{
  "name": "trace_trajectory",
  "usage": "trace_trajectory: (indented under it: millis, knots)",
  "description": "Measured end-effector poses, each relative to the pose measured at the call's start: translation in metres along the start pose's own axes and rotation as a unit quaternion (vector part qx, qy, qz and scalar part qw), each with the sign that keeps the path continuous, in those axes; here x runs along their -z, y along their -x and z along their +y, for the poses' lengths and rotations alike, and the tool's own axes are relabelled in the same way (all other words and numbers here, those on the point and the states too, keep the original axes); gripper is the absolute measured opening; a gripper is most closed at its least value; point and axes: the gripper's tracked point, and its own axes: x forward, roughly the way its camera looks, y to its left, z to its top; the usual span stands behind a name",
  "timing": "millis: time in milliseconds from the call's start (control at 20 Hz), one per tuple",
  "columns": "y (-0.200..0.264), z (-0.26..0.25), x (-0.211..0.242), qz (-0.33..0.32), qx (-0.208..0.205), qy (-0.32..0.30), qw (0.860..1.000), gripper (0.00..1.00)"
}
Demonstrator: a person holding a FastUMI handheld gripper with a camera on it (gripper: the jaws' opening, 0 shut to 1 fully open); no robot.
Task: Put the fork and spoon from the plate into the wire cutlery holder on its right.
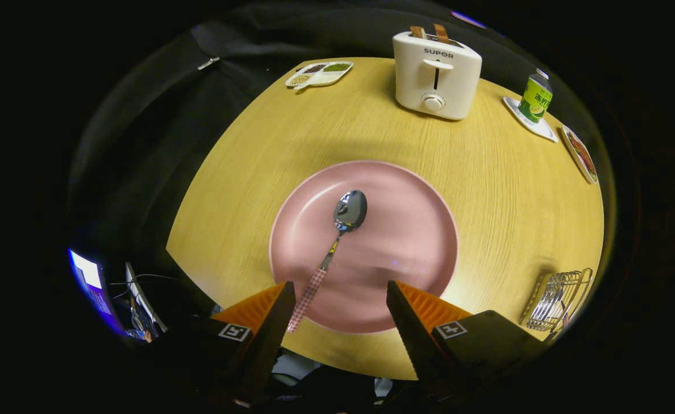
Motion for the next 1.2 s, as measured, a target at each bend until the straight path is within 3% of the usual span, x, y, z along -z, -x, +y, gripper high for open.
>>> trace_trajectory:
  millis: [300, 500, 700, 750, 900, 950, 1200]
  knots:
    - [-0.022, 0.006, 0.007, 0.023, 0.012, -0.006, 1.000, 0.98]
    - [-0.030, 0.008, 0.011, 0.032, 0.013, -0.009, 0.999, 0.90]
    - [-0.035, 0.004, 0.016, 0.046, 0.021, -0.007, 0.999, 0.69]
    - [-0.037, 0.001, 0.017, 0.052, 0.025, -0.008, 0.998, 0.54]
    - [-0.038, -0.004, 0.016, 0.063, 0.030, -0.012, 0.997, 0.33]
    - [-0.038, -0.008, 0.015, 0.069, 0.032, -0.017, 0.997, 0.22]
    - [-0.035, 0.006, 0.026, 0.108, -0.038, 0.001, 0.993, 0.12]
